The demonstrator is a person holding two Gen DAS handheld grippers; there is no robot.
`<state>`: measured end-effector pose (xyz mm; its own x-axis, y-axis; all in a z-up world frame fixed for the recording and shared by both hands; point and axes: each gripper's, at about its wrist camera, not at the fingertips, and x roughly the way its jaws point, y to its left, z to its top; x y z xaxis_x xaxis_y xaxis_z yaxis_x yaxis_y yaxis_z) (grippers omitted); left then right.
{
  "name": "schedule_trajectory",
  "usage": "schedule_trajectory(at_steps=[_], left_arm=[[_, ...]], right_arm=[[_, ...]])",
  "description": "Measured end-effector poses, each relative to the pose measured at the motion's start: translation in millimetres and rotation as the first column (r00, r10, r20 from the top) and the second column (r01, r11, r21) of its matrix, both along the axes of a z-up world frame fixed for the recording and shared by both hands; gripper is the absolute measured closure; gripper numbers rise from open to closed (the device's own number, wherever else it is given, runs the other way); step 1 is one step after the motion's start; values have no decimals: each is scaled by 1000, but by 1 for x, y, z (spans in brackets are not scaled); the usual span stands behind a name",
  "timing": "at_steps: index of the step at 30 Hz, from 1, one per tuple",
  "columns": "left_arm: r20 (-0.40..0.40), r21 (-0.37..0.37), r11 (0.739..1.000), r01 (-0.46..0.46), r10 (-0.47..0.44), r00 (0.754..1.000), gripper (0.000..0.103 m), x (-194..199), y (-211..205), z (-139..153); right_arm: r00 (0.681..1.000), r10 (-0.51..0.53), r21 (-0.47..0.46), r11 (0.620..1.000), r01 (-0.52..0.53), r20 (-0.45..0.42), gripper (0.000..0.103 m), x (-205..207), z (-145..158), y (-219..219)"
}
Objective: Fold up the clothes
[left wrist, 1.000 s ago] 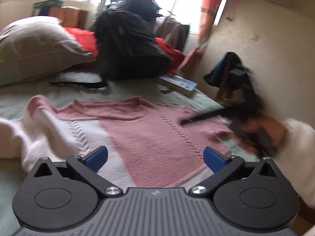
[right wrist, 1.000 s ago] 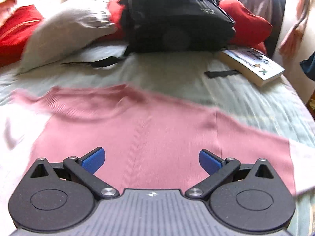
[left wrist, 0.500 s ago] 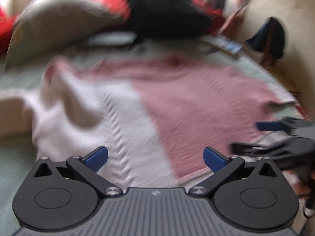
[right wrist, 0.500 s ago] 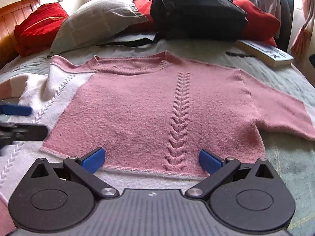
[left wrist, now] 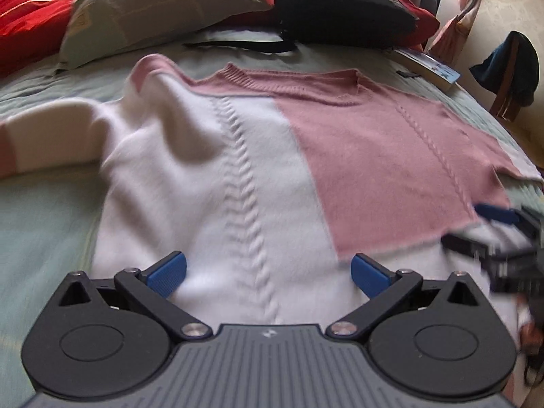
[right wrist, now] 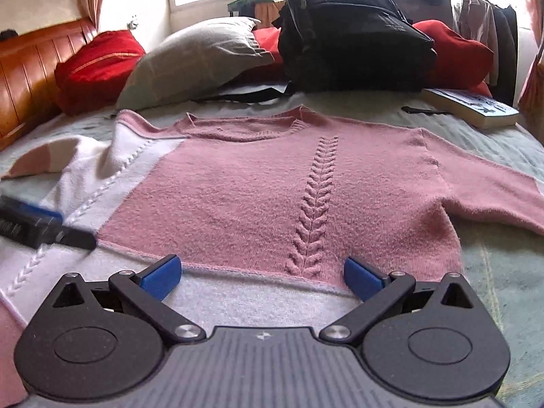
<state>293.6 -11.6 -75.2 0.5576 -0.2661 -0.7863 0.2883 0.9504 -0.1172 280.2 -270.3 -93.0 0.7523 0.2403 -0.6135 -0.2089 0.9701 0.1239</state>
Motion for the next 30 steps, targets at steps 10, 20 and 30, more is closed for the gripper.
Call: schedule_trajectory(at_steps=[10,20,30], left_arm=[[69,-22,999,32,-30,997,1,6,-9,22],[64,-119,989,-90,98,993,1,95,16,-3],[53,-184,977,-111,123,991,1,61,49,9]], right_arm=[[1000,-13,137,990,12,11,0,-6,4,-16],[1000,-10,103,995,8,15,0,-6,2,-11],[1000,-9,105,994,7,17,0,-6,1,-12]])
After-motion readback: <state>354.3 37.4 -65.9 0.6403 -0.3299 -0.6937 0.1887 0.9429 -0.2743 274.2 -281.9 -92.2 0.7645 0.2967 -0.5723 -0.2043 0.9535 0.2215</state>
